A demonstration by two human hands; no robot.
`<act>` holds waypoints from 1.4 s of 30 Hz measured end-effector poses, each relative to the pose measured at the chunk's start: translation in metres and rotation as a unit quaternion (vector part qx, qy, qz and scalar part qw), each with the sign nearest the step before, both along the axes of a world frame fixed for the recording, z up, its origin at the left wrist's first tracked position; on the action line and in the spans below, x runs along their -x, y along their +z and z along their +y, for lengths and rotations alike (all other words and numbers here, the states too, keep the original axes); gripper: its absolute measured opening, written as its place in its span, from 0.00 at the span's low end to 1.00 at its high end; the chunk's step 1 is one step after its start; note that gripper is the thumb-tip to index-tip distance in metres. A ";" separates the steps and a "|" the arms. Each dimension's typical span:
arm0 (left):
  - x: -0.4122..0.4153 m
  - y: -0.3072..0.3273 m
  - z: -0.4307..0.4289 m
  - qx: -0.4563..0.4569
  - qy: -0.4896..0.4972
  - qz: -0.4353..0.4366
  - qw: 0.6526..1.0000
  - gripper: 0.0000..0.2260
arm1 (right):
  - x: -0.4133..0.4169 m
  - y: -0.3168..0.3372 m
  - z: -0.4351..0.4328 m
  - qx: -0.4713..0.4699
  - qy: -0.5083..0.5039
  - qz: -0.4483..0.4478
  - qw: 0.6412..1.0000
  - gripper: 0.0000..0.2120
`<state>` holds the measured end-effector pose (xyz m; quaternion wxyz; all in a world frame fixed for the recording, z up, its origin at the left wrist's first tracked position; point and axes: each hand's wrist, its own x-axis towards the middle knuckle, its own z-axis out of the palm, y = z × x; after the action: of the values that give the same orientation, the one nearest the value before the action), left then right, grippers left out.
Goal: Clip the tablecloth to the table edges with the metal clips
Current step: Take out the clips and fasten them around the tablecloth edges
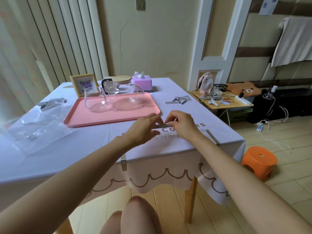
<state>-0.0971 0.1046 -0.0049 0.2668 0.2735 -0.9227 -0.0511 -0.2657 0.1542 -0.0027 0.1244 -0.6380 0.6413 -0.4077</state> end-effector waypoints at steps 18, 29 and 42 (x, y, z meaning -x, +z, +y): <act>-0.192 0.016 0.000 -0.139 0.148 0.212 0.956 0.05 | -0.197 -0.005 -0.009 0.020 0.240 -0.339 0.910 0.03; -0.306 -0.003 0.030 -0.016 0.219 0.183 0.958 0.08 | -0.324 -0.038 0.000 0.166 0.274 -0.207 0.924 0.07; -0.364 -0.024 0.092 -0.168 0.417 0.315 0.836 0.17 | -0.420 -0.085 0.027 0.152 0.292 -0.258 0.908 0.07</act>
<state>0.2666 0.1963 -0.0285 0.4891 0.6423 -0.5643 -0.1724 0.1545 0.1812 -0.0880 0.3007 -0.6804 0.3025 -0.5960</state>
